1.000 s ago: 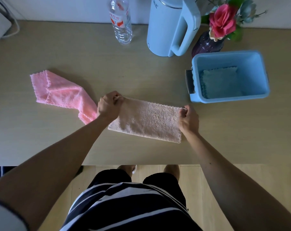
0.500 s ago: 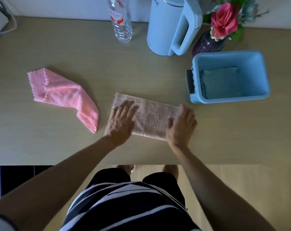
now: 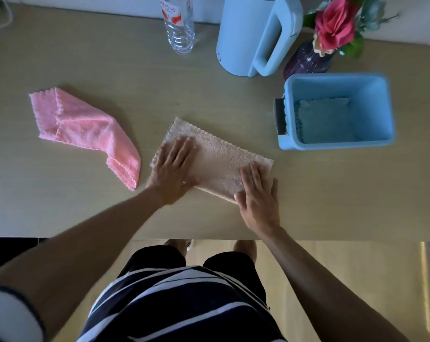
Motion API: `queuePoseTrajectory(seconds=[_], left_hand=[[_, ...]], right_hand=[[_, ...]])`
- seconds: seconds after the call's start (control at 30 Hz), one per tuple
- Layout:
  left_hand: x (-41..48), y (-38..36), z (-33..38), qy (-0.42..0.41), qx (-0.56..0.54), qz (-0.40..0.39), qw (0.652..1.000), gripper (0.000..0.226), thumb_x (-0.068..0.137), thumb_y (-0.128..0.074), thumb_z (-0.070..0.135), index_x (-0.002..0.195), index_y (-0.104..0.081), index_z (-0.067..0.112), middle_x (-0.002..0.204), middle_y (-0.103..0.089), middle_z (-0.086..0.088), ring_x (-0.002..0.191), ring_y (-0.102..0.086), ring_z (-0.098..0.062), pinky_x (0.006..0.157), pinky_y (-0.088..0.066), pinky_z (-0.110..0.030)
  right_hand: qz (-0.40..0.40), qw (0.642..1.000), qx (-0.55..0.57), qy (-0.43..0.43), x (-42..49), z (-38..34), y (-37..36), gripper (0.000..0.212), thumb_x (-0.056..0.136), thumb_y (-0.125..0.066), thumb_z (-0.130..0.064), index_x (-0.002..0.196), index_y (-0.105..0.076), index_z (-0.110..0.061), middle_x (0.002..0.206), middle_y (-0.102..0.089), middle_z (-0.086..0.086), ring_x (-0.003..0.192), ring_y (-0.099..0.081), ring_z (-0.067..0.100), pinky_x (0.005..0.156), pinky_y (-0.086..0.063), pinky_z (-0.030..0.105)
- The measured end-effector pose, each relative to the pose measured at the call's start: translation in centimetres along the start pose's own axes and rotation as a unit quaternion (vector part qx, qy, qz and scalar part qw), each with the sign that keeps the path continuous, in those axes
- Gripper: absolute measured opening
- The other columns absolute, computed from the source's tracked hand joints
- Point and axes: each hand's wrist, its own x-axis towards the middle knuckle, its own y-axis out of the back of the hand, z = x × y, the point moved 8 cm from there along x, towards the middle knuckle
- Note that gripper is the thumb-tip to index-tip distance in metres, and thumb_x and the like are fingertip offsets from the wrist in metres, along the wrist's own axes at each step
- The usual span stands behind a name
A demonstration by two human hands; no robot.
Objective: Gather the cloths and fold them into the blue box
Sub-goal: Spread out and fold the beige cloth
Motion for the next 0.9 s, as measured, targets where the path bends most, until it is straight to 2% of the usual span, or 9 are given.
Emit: queuePoseTrajectory(seconds=[0.13,0.23,0.3,0.37,0.43,0.5,0.6,0.77,0.9], left_hand=[[4.8,2.2,-2.1,-0.052,0.112,-0.007,0.992,0.082,0.096,-0.028,0.062,0.158,-0.003,0.014,0.166,0.005,-0.012,0.155,-0.002,-0.036,0.12,0.012,-0.059],[6.0,4.2,-1.0,-0.052,0.17,0.005,0.984,0.076,0.099,-0.037,0.052,0.158,-0.014,0.011,0.167,-0.001,-0.016,0.155,0.001,-0.036,0.121,0.003,-0.061],[5.0,4.7,0.9,-0.1,0.191,0.03,0.976,0.062,0.099,-0.047,0.035,0.154,-0.029,0.011,0.166,-0.011,-0.02,0.154,-0.004,-0.038,0.122,-0.004,-0.059],[2.4,3.9,3.1,-0.197,0.149,0.029,0.969,0.046,0.091,-0.06,0.02,0.136,-0.053,0.01,0.156,-0.037,-0.022,0.148,-0.029,-0.039,0.12,-0.025,-0.055],[-0.8,2.9,4.6,-0.282,0.106,0.0,0.954,0.042,0.082,-0.072,0.019,0.121,-0.061,0.012,0.142,-0.054,-0.017,0.134,-0.047,-0.034,0.109,-0.042,-0.048],[-3.1,2.2,4.9,-0.312,0.08,-0.034,0.946,0.047,0.08,-0.069,0.026,0.125,-0.059,0.014,0.143,-0.054,-0.015,0.134,-0.048,-0.033,0.104,-0.046,-0.044],[-4.2,2.1,4.5,-0.289,0.046,-0.039,0.955,0.048,0.089,-0.053,0.046,0.127,-0.06,0.019,0.145,-0.053,-0.014,0.137,-0.047,-0.033,0.105,-0.044,-0.043],[-3.9,1.7,4.6,-0.234,0.055,-0.102,0.965,0.088,0.063,-0.06,0.079,0.124,-0.058,0.016,0.133,-0.054,-0.01,0.123,-0.051,-0.03,0.107,-0.039,-0.043],[-3.4,2.5,4.0,-0.123,-0.128,-0.097,0.979,0.035,0.084,-0.065,0.042,0.11,-0.062,0.019,0.108,-0.067,0.0,0.104,-0.063,-0.024,0.091,-0.043,-0.033]], right_hand=[[0.002,0.997,-0.062,0.038,-0.9,-2.1,2.0,0.067,0.097,-0.045,-0.051,0.154,-0.036,-0.017,0.15,-0.049,0.014,0.137,-0.049,0.033,0.119,-0.025,0.059],[0.003,0.994,-0.037,0.106,-1.7,-5.2,2.4,0.065,0.092,-0.061,-0.043,0.149,-0.045,-0.015,0.126,-0.068,0.007,0.113,-0.066,0.023,0.114,-0.035,0.055],[-0.02,0.986,0.001,0.163,-1.8,-7.0,2.1,0.058,0.089,-0.065,-0.029,0.143,-0.049,-0.017,0.122,-0.066,0.002,0.109,-0.064,0.02,0.108,-0.041,0.045],[-0.038,0.977,0.024,0.207,-1.5,-7.8,1.9,0.052,0.082,-0.07,-0.014,0.132,-0.057,-0.018,0.128,-0.058,0.001,0.117,-0.056,0.021,0.106,-0.042,0.042],[-0.049,0.971,0.014,0.232,-0.9,-7.4,1.5,0.052,0.076,-0.073,-0.007,0.125,-0.063,-0.019,0.137,-0.052,0.004,0.128,-0.049,0.025,0.109,-0.04,0.044],[-0.057,0.969,0.012,0.24,-0.6,-6.7,1.0,0.05,0.074,-0.073,-0.008,0.122,-0.065,-0.02,0.141,-0.049,0.004,0.131,-0.047,0.026,0.111,-0.039,0.045],[-0.026,0.968,0.012,0.249,-0.6,-6.5,1.2,0.032,0.078,-0.071,-0.009,0.109,-0.069,-0.018,0.133,-0.055,0.004,0.123,-0.053,0.026,0.106,-0.042,0.042],[-0.022,0.977,0.119,0.175,0.8,-6.7,2.8,0.013,0.088,-0.064,-0.011,0.1,-0.063,-0.016,0.098,-0.069,-0.001,0.089,-0.066,0.024,0.089,-0.046,0.035],[-0.176,0.933,0.298,0.098,1.1,-6.5,3.2,0.012,0.1,-0.056,-0.023,0.102,-0.057,-0.011,0.082,-0.064,-0.001,0.071,-0.061,0.019,0.067,-0.044,0.03]])
